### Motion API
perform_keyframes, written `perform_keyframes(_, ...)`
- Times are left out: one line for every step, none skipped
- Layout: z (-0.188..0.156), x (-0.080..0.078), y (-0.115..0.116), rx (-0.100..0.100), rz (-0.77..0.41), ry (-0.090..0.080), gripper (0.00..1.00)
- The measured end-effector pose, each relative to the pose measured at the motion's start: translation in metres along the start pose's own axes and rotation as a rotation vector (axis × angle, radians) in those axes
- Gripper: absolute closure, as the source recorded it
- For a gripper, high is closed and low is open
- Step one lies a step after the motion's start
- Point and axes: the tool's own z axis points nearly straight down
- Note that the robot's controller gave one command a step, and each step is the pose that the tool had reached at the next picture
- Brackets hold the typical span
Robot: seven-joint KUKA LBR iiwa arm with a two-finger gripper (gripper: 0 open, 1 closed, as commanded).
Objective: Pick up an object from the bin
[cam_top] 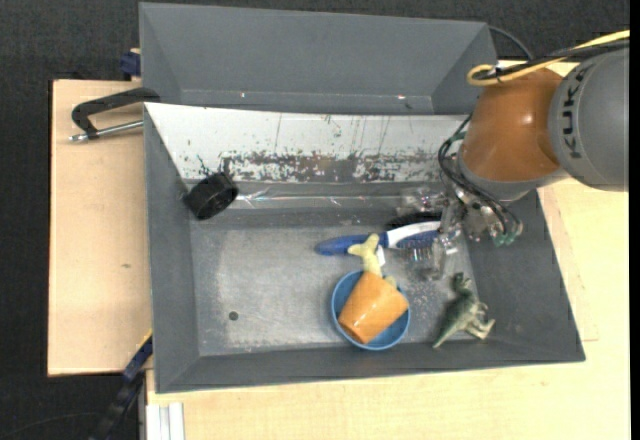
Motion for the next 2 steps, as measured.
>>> perform_keyframes(0.001,0.0,0.001,0.0,-0.001,0.001,1.0)
perform_keyframes(-0.084,-0.003,0.001,0.005,-0.001,-0.012,1.0)
